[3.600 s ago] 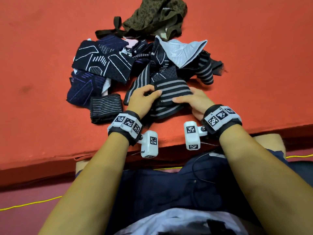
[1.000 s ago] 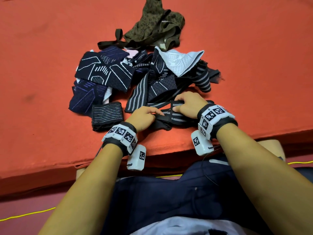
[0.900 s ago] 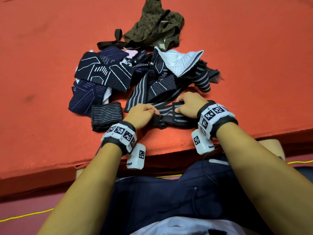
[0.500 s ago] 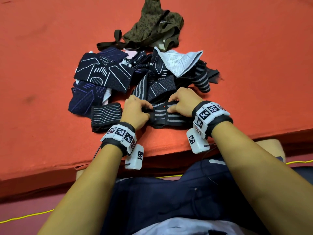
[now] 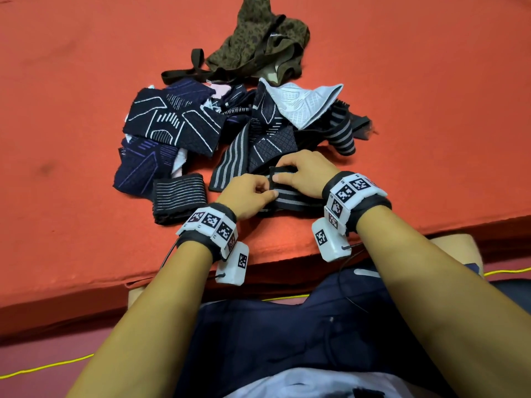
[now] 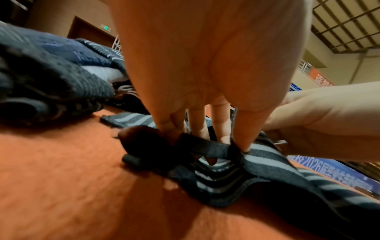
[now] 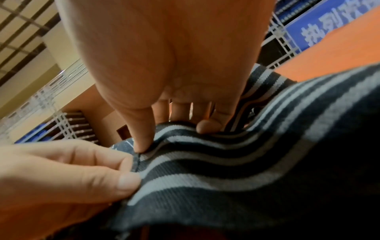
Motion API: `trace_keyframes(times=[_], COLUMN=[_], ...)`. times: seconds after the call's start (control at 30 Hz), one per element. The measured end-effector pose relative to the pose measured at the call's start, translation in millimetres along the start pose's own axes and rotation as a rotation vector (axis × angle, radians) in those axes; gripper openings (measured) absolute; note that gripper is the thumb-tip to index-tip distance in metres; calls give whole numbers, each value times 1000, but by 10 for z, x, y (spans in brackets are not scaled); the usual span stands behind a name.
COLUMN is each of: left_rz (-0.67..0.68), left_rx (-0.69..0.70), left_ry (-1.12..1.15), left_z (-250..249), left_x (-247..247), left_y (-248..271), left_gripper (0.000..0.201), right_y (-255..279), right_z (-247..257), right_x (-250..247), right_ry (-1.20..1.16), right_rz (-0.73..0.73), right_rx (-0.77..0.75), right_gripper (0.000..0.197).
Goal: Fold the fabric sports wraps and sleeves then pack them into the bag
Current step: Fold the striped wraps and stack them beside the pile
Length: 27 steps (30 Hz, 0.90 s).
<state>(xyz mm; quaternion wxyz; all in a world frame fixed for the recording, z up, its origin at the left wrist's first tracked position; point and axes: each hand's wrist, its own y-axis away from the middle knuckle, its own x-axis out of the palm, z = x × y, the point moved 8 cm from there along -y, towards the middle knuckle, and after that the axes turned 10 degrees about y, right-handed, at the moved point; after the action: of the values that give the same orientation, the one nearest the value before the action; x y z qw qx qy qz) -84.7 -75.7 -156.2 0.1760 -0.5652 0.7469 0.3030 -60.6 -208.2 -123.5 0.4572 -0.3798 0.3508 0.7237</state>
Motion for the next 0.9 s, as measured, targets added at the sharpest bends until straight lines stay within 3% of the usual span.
trace_keyframes(times=[0.27,0.6,0.73,0.9], left_rz=[-35,-25,-98,-127], left_rx=[-51,-50,-88,-92], left_ry=[-128,-109,-99,-90], left_z=[187,223,263,276], left_x=[-137,-26,-51,-47], left_y=[19,16,-31,-32], left_gripper=[35,33,20,20], right_y=[-38,-55,-36,23], right_z=[-75,-82,-33,-9], right_x=[150,116,196,329], right_ry=[222,387,348,383], right_rz=[129,86,148,235], right_rx=[94,125,93,50], right_gripper=[45,32,48,67])
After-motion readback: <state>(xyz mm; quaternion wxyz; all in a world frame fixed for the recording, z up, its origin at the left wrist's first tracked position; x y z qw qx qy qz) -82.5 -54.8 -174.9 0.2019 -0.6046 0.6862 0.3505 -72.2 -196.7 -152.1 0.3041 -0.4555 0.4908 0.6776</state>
